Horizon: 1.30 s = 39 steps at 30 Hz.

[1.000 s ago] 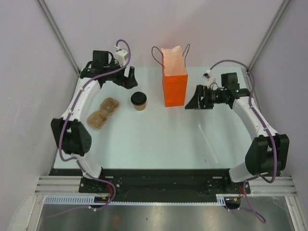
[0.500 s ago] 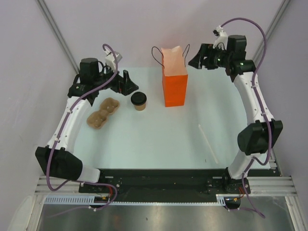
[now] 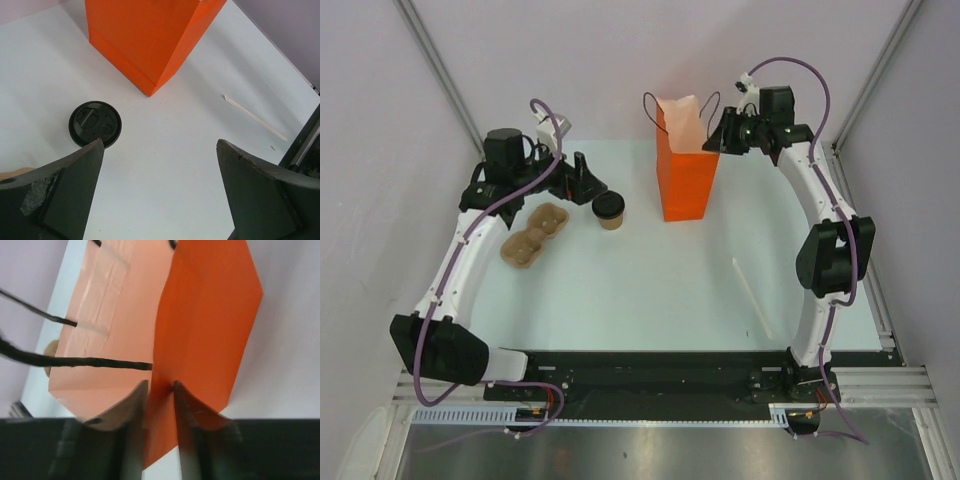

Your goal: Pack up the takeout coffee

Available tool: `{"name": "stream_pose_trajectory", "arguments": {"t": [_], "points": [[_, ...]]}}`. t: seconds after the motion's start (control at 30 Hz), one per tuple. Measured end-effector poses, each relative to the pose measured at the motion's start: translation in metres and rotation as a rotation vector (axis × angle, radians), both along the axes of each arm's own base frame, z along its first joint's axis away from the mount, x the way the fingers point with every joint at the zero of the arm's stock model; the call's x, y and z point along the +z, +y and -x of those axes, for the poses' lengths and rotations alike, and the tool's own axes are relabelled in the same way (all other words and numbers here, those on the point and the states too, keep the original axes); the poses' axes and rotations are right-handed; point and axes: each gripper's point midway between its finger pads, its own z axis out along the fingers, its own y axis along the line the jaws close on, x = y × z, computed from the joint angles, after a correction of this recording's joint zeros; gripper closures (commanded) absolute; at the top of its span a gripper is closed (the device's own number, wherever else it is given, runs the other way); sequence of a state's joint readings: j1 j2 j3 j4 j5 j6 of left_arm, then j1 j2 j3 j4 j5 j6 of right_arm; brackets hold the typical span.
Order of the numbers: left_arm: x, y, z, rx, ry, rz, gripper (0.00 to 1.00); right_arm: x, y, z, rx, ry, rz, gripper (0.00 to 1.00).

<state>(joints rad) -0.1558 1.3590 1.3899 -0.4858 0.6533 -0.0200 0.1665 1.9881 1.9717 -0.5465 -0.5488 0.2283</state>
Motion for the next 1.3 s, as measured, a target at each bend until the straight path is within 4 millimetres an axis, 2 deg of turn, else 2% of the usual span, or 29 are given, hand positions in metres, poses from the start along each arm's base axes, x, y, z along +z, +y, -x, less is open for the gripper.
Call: {"name": "stream_pose_trajectory", "arguments": {"t": [0.07,0.17,0.23,0.37,0.5,0.6,0.67,0.77,0.87,0.97,1.0,1.07,1.3], "points": [[0.002,0.001,0.002,0.004,-0.008,-0.001,0.01,0.003,0.001,0.0,0.005,-0.006,-0.007,1.0],[0.005,0.003,0.002,0.016,-0.019,-0.006,0.0,0.005,0.004,0.005,0.007,0.004,-0.02,1.0],[0.006,0.004,0.003,0.023,-0.021,-0.01,0.01,0.009,0.006,0.016,0.01,0.015,-0.027,1.0],[0.007,0.009,0.007,0.038,-0.028,-0.033,0.01,0.023,0.012,0.059,0.024,0.022,-0.017,1.0],[0.012,0.015,0.014,0.055,-0.052,-0.057,0.01,0.055,0.021,0.118,0.03,-0.057,0.025,1.0],[0.015,0.02,0.023,0.069,-0.072,-0.072,0.0,0.078,0.021,0.163,0.034,-0.135,0.054,1.0],[0.016,0.022,0.028,0.076,-0.075,-0.078,0.0,0.084,0.013,0.183,0.016,-0.159,0.062,1.0],[0.017,0.025,0.031,0.087,-0.081,-0.09,0.0,0.073,-0.008,0.191,-0.059,-0.129,0.079,1.0],[0.016,0.028,0.032,0.097,-0.081,-0.103,0.0,0.039,-0.021,0.194,-0.119,-0.026,0.112,1.0],[0.01,0.031,0.033,0.11,-0.074,-0.119,0.01,0.008,-0.024,0.205,-0.136,0.064,0.16,1.0],[0.006,0.032,0.033,0.113,-0.066,-0.123,0.0,0.003,-0.023,0.209,-0.138,0.075,0.172,1.0],[0.0,0.033,0.034,0.117,-0.055,-0.128,0.01,0.003,-0.023,0.215,-0.143,0.071,0.185,1.0],[-0.026,0.036,0.037,0.125,0.006,-0.149,0.01,0.026,-0.029,0.235,-0.204,0.034,0.134,1.0]]}}
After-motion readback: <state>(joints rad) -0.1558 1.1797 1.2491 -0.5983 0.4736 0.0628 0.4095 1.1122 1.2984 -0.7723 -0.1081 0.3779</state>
